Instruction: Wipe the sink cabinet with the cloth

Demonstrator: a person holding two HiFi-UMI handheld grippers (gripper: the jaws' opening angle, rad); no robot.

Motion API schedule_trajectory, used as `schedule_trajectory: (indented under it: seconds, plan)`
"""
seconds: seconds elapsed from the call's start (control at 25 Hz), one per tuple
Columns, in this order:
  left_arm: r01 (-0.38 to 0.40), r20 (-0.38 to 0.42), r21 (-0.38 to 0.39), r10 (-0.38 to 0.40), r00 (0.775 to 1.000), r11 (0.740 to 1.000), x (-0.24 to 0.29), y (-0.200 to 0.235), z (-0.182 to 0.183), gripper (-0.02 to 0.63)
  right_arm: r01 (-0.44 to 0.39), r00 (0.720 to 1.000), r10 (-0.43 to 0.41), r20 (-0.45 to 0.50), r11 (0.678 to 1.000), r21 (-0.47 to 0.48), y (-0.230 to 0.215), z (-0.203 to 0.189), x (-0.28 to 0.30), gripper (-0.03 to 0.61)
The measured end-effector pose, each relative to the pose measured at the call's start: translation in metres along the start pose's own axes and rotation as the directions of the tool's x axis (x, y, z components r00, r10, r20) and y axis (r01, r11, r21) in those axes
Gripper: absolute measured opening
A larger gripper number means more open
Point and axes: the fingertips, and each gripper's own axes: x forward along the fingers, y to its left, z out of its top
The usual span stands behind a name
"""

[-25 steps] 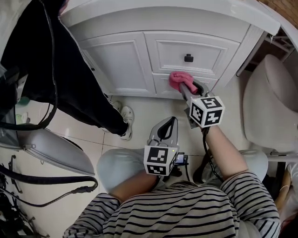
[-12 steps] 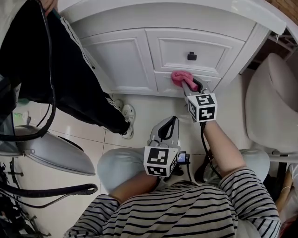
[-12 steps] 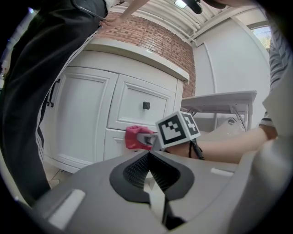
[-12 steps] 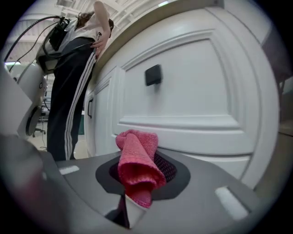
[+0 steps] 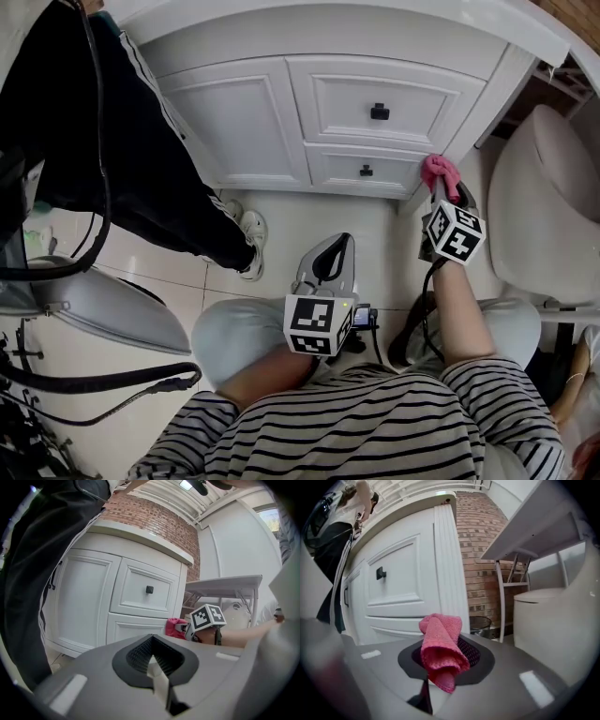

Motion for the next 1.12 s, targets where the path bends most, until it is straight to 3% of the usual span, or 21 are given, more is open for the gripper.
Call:
schedule_trajectory:
  seconds: [0.12, 0.24, 0.32, 0.4, 0.6, 0.8, 0.96, 1.12]
  plan:
    - [-0.011, 0.006, -0.012, 0.011, 1.000, 1.000, -0.002, 0.004, 0.002, -0.006, -0.189, 0.982, 0.189, -0.005, 0.982, -0.017, 0.078, -0.016, 0.000, 0.089]
    - [-0.007, 0.008, -0.024, 0.008, 1.000, 1.000, -0.003, 0.004, 0.003, -0.006, -0.387, 0.922, 0.385, -0.046, 0.915, -0.113, 0.168, -0.037, 0.013, 0.089]
    - [-0.009, 0.008, -0.030, 0.009, 1.000, 1.000, -0.002, 0.004, 0.002, -0.006, -0.458, 0.889, 0.452, -0.078, 0.869, -0.186, 0.212, -0.047, 0.028, 0.089]
    - [-0.022, 0.010, -0.042, 0.023, 1.000, 0.999, 0.000, 0.009, 0.002, -0.012, -0.488, 0.872, 0.476, -0.111, 0.842, -0.229, 0.236, -0.054, 0.046, 0.091]
    - [-0.021, 0.005, -0.041, 0.021, 1.000, 0.999, 0.000, 0.012, 0.001, -0.008, -0.468, 0.883, 0.444, -0.149, 0.842, -0.266, 0.235, -0.066, 0.062, 0.091]
    - [-0.004, 0.004, -0.034, 0.004, 1.000, 0.999, 0.002, 0.009, 0.001, -0.008, -0.393, 0.918, 0.375, -0.130, 0.902, -0.179, 0.180, -0.063, 0.054, 0.086]
    - [-0.009, -0.005, -0.041, 0.008, 1.000, 0.999, 0.003, 0.011, -0.001, -0.008, -0.350, 0.936, 0.340, -0.090, 0.927, -0.134, 0.135, -0.055, 0.044, 0.087]
    - [-0.013, 0.000, -0.049, 0.013, 1.000, 0.999, 0.002, 0.013, 0.000, -0.008, -0.239, 0.969, 0.230, -0.090, 0.965, -0.110, 0.081, -0.056, 0.050, 0.087]
